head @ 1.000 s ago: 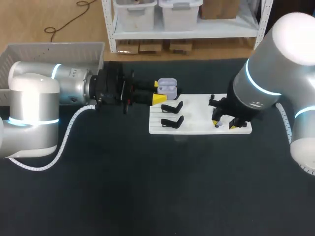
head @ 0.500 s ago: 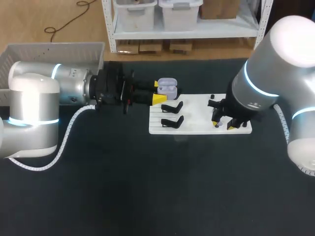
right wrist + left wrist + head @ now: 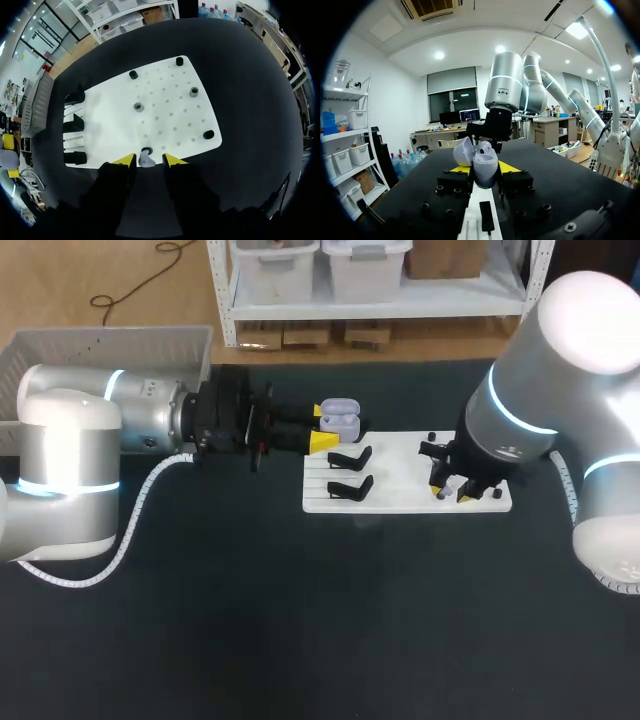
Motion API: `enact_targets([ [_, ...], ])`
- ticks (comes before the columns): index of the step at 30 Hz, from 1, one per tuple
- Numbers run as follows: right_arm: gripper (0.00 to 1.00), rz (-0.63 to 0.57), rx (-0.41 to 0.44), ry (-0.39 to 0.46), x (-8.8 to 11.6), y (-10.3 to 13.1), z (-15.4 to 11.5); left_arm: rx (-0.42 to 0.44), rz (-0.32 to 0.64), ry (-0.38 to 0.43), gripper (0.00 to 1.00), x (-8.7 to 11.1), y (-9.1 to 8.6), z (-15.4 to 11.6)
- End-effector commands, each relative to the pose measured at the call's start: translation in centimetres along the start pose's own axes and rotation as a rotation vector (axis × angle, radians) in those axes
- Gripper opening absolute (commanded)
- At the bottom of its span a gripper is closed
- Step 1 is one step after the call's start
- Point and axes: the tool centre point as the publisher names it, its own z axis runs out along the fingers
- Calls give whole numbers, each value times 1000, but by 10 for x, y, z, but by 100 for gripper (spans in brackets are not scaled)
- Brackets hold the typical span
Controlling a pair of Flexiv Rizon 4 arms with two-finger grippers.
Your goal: Pick up each earbud case from the left stands, insert the matching earbuds, close the lid, and place the case in the box.
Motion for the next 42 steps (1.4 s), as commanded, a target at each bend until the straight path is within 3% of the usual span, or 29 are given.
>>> enact_targets([
  [1,33,1,2,-2,-1,1,0,-5,2,0,0,0,-1,0],
  [7,28,-2,3,0,-3,2,1,-5,2,0,0,0,-1,0],
  [10,20,-2,4,1,-3,2,2,-5,2,0,0,0,-1,0],
  [17,20,0,8,7,-4,2,4,-5,2,0,0,0,-1,0],
  [19,17,1,10,9,-5,2,4,-5,2,0,0,0,-1,0],
  [20,2,2,10,10,-5,2,4,-5,2,0,0,0,-1,0],
  [26,0,8,13,11,-6,1,-1,-5,2,0,0,0,-1,0],
  [35,0,66,-14,47,-11,9,-50,-5,2,0,0,0,-1,0],
  [42,0,-8,12,75,-16,29,-102,-5,2,0,0,0,-1,0],
])
